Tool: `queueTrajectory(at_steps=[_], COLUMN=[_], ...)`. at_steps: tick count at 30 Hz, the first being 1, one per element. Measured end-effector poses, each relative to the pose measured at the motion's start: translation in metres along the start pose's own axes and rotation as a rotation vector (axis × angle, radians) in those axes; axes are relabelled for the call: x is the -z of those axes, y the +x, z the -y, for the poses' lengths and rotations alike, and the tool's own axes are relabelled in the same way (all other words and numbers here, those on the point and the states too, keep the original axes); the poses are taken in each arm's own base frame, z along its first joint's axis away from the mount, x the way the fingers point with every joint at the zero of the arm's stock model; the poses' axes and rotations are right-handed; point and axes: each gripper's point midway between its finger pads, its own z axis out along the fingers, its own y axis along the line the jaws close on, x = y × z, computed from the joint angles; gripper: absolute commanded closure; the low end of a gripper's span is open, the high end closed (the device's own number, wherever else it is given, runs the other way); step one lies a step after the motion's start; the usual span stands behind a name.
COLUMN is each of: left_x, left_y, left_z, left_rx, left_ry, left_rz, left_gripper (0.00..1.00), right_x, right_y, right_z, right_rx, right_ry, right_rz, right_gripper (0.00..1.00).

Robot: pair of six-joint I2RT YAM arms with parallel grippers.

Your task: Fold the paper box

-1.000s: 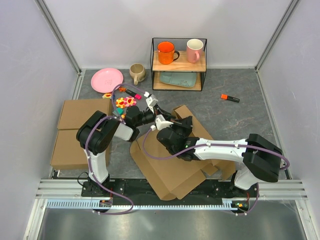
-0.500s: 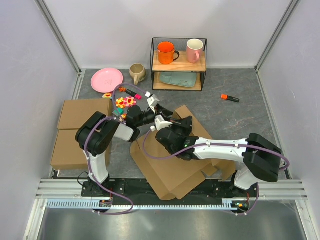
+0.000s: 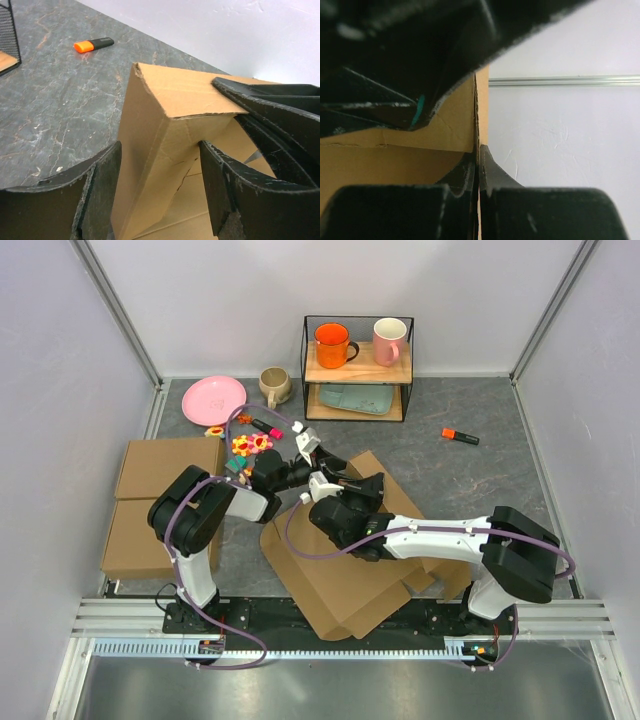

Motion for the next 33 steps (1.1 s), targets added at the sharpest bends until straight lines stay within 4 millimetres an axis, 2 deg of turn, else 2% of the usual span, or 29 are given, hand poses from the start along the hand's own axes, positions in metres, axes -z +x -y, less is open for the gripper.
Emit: queueTrajectory(at_steps=[5,6,8,9,11,12,15,20,25,28,29,31,32,33], left_x=[-0.006,-0.007,-0.008,-0.009,-0.010,-0.011,-0.012,-0.012,-0.012,-0.013,-0.013,-0.014,-0.014,-0.014], left_y=[-0.001,-0.001,0.000,0.001,0.001,0.001,0.000,-0.001,-0.001,-0.001,-0.001,-0.001,-0.002,-0.001], left_z=[0.007,0.007,0.007,0.006,0.001,-0.004,-0.009,-0.009,-0.010,-0.012,-0.012,-0.013,-0.013,-0.012], left_rx=[-0.012,-0.014,-0.020,-0.025,-0.031,-0.037,-0.065,-0.089,-0.097,-0.104,-0.106,-0.115,-0.118,-0.121], left_ry=[0.040,0.044,0.055,0.057,0.044,0.025,0.017,0.018,0.016,0.003,0.001,-0.010,-0.014,-0.016], left_rz=[-0.002,-0.002,0.000,0.001,0.006,0.012,0.020,0.021,0.021,0.026,0.027,0.031,0.032,0.033], left_gripper=[0.39,0.48,0.58,0.68,0.78,0.85,0.96,0.98,0.98,0.98,0.98,0.98,0.98,0.98], right_x=[0.000,0.000,0.000,-0.001,0.000,0.000,0.001,0.002,0.004,0.009,0.012,0.021,0.025,0.030], right_y=[0.000,0.000,0.001,0.002,0.002,0.002,0.000,-0.002,-0.004,-0.013,-0.017,-0.028,-0.033,-0.038], right_z=[0.000,0.001,0.001,0.001,0.001,0.002,0.002,0.003,0.001,-0.001,-0.002,-0.001,0.002,0.007], right_rx=[-0.005,-0.007,-0.002,-0.001,-0.002,-0.004,-0.011,-0.006,-0.030,-0.075,-0.096,-0.155,-0.187,-0.222], right_ry=[-0.001,-0.001,0.000,0.000,0.001,0.001,-0.002,-0.006,-0.026,-0.078,-0.098,-0.151,-0.171,-0.190], right_rz=[0.000,0.000,-0.005,-0.007,-0.008,-0.007,-0.002,-0.002,0.005,0.049,0.067,0.118,0.142,0.164], right_gripper=[0.98,0.98,0.98,0.98,0.98,0.98,0.96,0.88,0.71,0.55,0.41,0.24,0.11,0.02])
